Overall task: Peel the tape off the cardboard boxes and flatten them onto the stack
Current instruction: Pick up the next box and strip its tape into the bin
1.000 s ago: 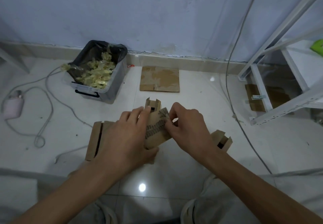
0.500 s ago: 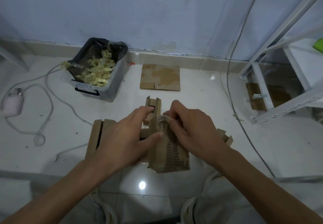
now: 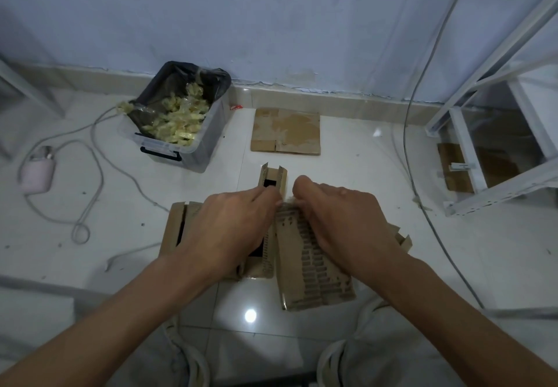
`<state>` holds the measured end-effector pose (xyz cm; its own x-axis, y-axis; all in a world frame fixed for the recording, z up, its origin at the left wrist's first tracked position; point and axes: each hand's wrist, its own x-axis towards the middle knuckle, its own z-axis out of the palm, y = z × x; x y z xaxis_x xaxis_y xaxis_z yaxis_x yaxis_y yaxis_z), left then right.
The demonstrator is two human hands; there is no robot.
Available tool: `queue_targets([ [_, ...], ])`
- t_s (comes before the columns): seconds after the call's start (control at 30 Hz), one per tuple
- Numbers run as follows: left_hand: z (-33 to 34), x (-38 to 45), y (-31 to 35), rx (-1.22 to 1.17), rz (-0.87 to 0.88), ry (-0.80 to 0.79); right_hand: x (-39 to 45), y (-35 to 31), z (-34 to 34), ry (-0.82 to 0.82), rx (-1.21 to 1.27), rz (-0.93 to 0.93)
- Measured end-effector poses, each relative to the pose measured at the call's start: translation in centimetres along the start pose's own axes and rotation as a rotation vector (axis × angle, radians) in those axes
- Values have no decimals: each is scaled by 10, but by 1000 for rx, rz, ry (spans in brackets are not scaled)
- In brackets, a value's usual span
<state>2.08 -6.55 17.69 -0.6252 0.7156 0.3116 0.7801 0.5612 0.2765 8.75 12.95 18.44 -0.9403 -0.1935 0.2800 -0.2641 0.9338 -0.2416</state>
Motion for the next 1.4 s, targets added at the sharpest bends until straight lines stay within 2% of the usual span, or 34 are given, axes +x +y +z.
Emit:
queue_targets([
  [0.1, 2, -1, 0, -188, -121, 33, 0, 5, -2, -34, 73, 61],
  [0.23, -5, 0, 2, -460, -229, 5, 3, 7, -6, -82, 85, 36],
  [0.43, -3, -1, -8, -331, -141, 20, 3, 3, -9, -128, 178, 14],
  [0.5, -9, 2, -13, -358, -133, -35, 3, 3, -11, -123, 171, 1],
  [0.6, -21, 8, -22, -464, -105, -199, 0, 1, -10, -126, 171, -27],
  [0.7, -28, 11, -26, -659, -178, -333, 0, 1, -10, -108, 182, -40],
  [0.77, -28, 9, -21, -766, -267, -340, 0, 4, -12, -98, 246, 28],
  [0.9, -16, 4, -2, -896, -482, -331, -2, 6, -11, -57, 408, 294],
  [0.97, -10, 2, 4, -915, -556, -416, -1, 4, -8, -33, 525, 437],
  [1.07, 0, -3, 8, -1070, -751, -539, 2, 2, -6, -48, 793, 603],
  [1.17, 10, -9, 8, -946, -772, -442, 0, 8, -1, -100, 944, 652],
  [1.23, 13, -11, 6, -956, -789, -395, -3, 13, 4, -133, 962, 675],
  [1.3, 11, -8, 1, -984, -826, -335, -5, 16, 8, -166, 816, 607],
  [1.4, 4, -3, -5, -838, -768, -304, -5, 12, 7, -235, 625, 464],
])
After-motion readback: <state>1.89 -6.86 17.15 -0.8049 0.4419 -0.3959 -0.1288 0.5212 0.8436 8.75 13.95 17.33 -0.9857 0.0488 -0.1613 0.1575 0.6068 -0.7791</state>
